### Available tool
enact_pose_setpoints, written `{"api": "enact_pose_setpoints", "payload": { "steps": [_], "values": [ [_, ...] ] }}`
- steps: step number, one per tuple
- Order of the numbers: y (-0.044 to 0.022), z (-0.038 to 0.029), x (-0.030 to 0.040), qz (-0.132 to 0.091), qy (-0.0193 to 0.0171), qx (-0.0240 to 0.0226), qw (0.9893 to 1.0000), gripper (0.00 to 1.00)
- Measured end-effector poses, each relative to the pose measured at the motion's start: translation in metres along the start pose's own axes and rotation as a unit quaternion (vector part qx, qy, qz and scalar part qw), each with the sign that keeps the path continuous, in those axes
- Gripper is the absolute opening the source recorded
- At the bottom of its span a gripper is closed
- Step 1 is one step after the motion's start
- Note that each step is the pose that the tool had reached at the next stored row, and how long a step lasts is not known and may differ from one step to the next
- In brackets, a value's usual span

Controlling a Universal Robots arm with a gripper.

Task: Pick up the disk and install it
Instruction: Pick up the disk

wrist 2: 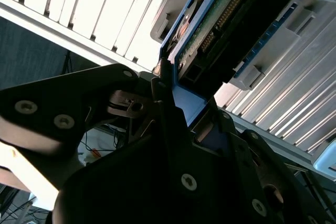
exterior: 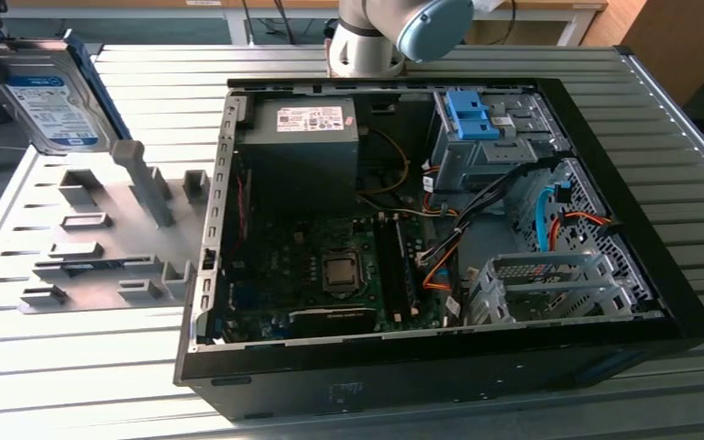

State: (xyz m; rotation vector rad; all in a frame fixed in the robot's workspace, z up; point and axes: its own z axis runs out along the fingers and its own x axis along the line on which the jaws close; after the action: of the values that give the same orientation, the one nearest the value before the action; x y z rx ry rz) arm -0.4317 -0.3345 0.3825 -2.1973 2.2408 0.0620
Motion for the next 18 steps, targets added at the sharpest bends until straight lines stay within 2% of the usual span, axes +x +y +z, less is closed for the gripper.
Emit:
{"api": "enact_pose_setpoints", "payload": {
  "steps": [18],
  "values": [
    [0.0002, -0.0086, -0.0002, 0.000, 0.0000, 0.0000, 1.0000, 0.37]
  ]
}}
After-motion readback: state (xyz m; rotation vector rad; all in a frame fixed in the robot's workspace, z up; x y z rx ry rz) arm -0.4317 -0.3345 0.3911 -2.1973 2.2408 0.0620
